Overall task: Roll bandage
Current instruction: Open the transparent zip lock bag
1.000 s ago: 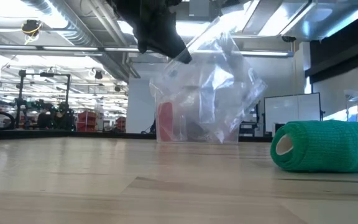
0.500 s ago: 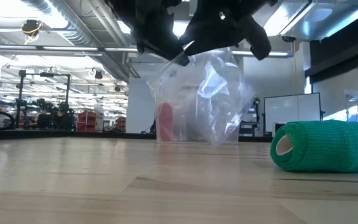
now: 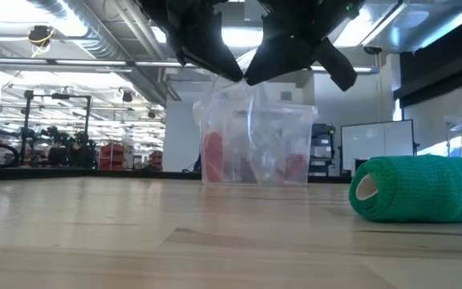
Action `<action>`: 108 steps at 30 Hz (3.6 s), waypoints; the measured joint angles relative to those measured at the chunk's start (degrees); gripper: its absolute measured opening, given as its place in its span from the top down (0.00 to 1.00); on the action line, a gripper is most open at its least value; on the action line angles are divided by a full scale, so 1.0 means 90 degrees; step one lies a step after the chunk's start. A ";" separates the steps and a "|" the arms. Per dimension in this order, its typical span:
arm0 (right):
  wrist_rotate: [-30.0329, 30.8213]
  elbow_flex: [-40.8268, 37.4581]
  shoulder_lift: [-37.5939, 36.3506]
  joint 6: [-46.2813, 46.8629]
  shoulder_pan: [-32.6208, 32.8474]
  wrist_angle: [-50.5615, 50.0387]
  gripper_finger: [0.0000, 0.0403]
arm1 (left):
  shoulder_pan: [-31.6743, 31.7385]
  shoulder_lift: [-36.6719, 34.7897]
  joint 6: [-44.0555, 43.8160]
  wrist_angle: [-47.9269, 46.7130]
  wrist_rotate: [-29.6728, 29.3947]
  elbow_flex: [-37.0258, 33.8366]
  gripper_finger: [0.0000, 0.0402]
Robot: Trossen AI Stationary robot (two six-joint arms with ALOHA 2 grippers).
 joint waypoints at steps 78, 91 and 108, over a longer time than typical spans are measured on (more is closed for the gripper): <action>-0.2192 -0.0826 0.1625 0.4085 0.0244 0.2934 0.99 | -0.0588 0.0628 -0.1908 -0.0316 -0.1442 -0.0617 1.00; -0.2438 -0.0823 0.1698 0.4672 0.0359 0.3026 0.99 | -0.0622 0.0624 -0.1742 0.0013 -0.1713 -0.0617 1.00; -0.1939 -0.0823 0.1702 0.4773 0.0359 0.3032 0.85 | -0.0916 0.0624 -0.1812 0.0056 -0.1649 -0.0617 1.00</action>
